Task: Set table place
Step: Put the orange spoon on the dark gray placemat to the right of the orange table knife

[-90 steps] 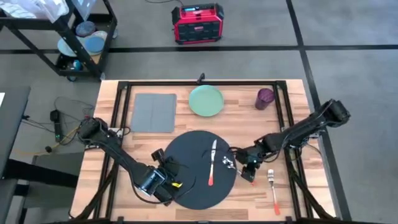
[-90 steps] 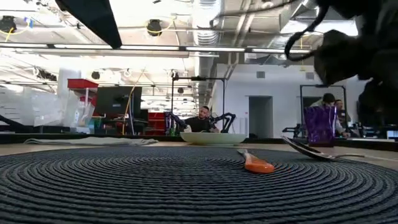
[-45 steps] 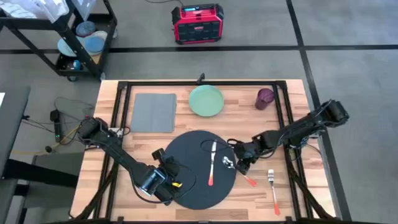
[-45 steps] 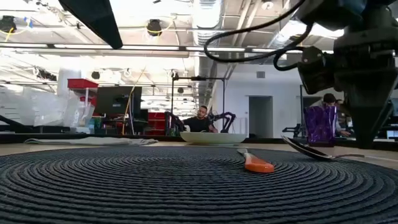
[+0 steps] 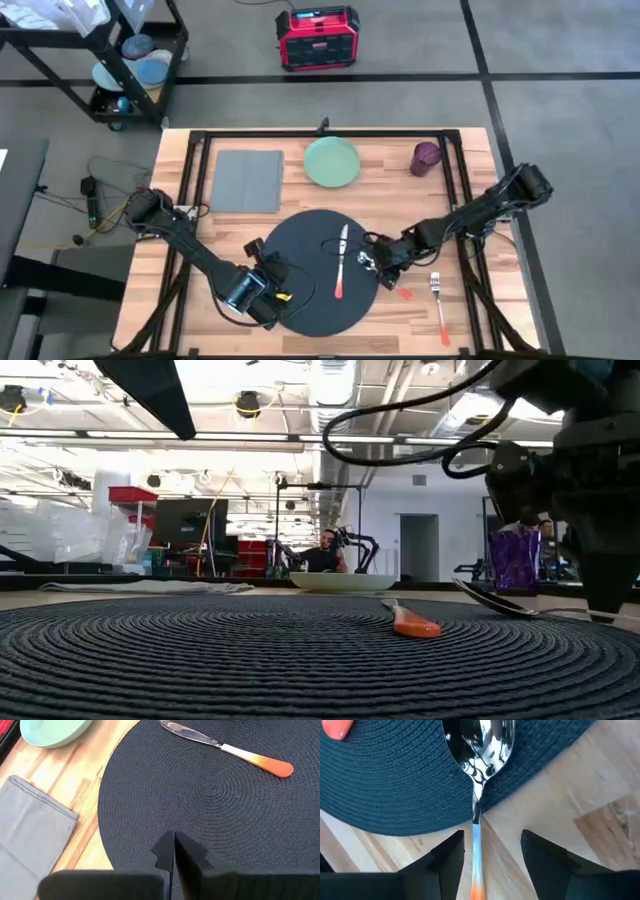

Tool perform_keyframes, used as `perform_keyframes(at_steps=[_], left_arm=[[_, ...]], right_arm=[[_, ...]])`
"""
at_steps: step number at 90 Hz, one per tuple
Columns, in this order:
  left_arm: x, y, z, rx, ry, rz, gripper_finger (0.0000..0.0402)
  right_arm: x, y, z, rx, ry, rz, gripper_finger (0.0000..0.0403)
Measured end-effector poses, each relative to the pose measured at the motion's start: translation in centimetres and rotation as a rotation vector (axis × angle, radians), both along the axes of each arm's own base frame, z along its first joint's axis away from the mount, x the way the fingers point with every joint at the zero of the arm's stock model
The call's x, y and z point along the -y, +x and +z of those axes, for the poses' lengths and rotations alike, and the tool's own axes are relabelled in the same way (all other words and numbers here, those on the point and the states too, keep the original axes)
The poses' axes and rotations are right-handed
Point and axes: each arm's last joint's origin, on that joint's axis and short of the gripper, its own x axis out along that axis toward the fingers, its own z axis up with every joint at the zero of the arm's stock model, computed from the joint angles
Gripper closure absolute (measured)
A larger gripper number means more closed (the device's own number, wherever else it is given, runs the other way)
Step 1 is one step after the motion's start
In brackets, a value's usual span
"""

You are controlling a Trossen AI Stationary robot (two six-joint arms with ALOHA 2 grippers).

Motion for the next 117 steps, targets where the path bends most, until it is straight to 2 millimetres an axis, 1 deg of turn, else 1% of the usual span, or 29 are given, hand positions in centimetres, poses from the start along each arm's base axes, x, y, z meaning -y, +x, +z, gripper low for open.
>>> perform_keyframes(at_steps=[24, 44, 50, 59, 67, 102, 109, 117], left_arm=[[0.0, 0.0, 0.0, -0.001, -0.001, 0.000, 0.0402], [0.0, 0.0, 0.0, -0.001, -0.001, 0.000, 0.0402], [0.0, 0.0, 0.0, 0.000, -0.001, 0.000, 0.0401], [0.0, 0.0, 0.0, 0.001, -0.001, 0.001, 0.0402], [0.0, 0.0, 0.0, -0.002, 0.003, -0.004, 0.0402], [-0.6, 0.3, 0.0, -0.006, 0.008, 0.013, 0.0401], [-0.6, 0.4, 0.0, -0.006, 0.009, 0.016, 0.0401], [-0.6, 0.4, 0.0, -0.006, 0.010, 0.016, 0.0401]], right_arm=[[-0.1, 0.2, 0.0, 0.021, 0.002, -0.014, 0.0221], [0.0, 0.1, -0.2, 0.008, -0.031, -0.030, 0.0222], [-0.1, 0.1, -0.6, -0.006, -0.051, -0.027, 0.0225], [-0.4, 0.1, -1.3, -0.030, -0.058, -0.032, 0.0235], [-0.9, 0.4, -1.6, -0.017, -0.050, -0.021, 0.0245], [-0.7, 0.1, -1.8, -0.038, -0.087, -0.007, 0.0286], [-0.7, 0.0, -1.8, -0.047, -0.097, -0.009, 0.0301], [-0.6, -0.1, -1.9, -0.055, -0.101, -0.009, 0.0329]])
